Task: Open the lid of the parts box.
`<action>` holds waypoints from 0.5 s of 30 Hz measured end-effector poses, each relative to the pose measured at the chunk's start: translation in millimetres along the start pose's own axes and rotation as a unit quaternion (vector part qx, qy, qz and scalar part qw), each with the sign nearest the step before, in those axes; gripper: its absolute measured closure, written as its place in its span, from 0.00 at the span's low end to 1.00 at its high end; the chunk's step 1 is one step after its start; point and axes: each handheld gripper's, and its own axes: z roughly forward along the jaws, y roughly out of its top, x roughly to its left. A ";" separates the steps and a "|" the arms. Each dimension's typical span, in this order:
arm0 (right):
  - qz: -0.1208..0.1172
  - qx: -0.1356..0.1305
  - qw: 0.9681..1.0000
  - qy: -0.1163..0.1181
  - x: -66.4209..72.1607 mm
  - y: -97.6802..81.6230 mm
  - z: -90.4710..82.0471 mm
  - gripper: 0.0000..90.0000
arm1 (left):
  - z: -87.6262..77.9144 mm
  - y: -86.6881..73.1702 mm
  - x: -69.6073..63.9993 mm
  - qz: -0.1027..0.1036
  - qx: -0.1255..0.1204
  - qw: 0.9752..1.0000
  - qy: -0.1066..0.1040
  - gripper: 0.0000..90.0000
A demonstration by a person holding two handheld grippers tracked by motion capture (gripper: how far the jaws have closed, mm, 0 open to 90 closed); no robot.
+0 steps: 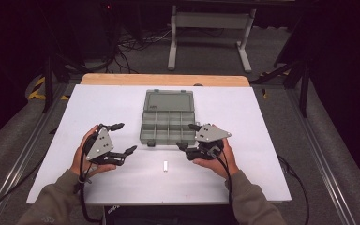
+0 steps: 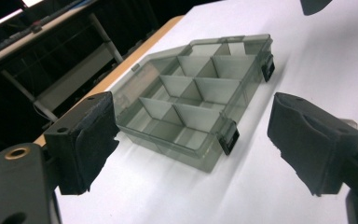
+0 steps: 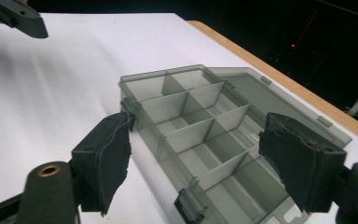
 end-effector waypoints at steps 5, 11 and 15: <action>-0.006 0.004 1.000 0.012 7.8 -1.3 -0.5 0.26 | -6.4 -7.0 -5.1 0.001 -0.004 1.000 -0.017 0.16; -0.009 0.012 0.999 0.039 16.3 -4.2 -0.6 0.25 | -16.1 -17.9 -9.7 -0.019 -0.003 1.000 -0.025 0.12; -0.014 0.019 0.998 0.055 21.5 -5.5 -0.1 0.24 | -22.4 -26.5 -14.0 -0.037 -0.008 0.998 -0.041 0.09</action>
